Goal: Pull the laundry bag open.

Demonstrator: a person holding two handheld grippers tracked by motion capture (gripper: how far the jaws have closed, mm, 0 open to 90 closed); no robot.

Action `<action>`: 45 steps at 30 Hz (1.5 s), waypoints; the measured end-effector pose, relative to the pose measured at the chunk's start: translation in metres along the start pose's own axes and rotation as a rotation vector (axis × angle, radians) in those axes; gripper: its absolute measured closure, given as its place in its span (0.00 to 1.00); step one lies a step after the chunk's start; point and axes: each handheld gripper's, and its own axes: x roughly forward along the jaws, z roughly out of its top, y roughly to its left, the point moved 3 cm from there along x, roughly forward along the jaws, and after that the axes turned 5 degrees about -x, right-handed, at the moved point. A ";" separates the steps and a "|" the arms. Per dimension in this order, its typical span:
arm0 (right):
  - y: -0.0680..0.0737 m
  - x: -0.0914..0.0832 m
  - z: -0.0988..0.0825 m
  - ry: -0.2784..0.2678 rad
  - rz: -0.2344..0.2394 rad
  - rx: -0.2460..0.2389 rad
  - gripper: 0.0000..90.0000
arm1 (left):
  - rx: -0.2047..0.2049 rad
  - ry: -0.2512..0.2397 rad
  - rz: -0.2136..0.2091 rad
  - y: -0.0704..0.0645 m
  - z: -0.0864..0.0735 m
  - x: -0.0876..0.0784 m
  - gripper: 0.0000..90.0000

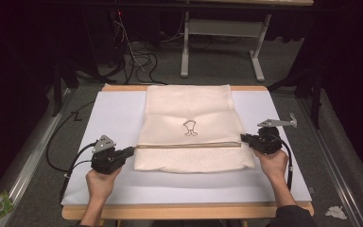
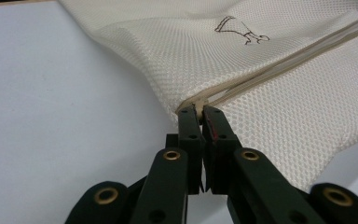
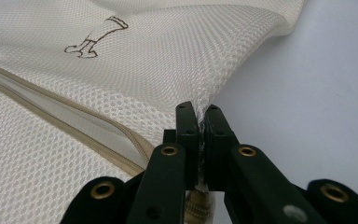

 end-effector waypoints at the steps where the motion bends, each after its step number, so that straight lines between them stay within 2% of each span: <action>1: 0.000 0.000 -0.001 -0.001 0.004 0.006 0.98 | -0.001 0.002 0.000 0.000 0.000 0.000 0.97; 12: 0.008 0.001 -0.022 0.001 0.040 0.034 0.98 | 0.003 0.030 0.011 0.000 -0.004 0.003 0.96; 19: 0.011 0.002 -0.029 0.009 0.053 0.024 0.96 | -0.003 0.048 -0.001 -0.003 -0.011 -0.002 0.96; 23: 0.013 0.004 -0.032 0.017 0.057 0.027 0.96 | 0.000 0.080 0.010 -0.004 -0.013 -0.003 0.96; 28: 0.016 0.003 -0.035 0.003 0.052 0.025 0.95 | 0.003 0.102 0.023 -0.005 -0.016 -0.002 0.96; 36: 0.018 0.004 -0.042 0.019 0.050 0.023 0.94 | 0.005 0.127 0.021 -0.007 -0.019 -0.002 0.96; 39: 0.019 0.005 -0.044 0.019 0.049 0.020 0.93 | 0.020 0.131 0.049 -0.008 -0.021 -0.002 0.96; 45: 0.020 0.007 -0.047 0.028 0.040 0.007 0.92 | 0.032 0.138 0.054 -0.011 -0.025 0.000 0.96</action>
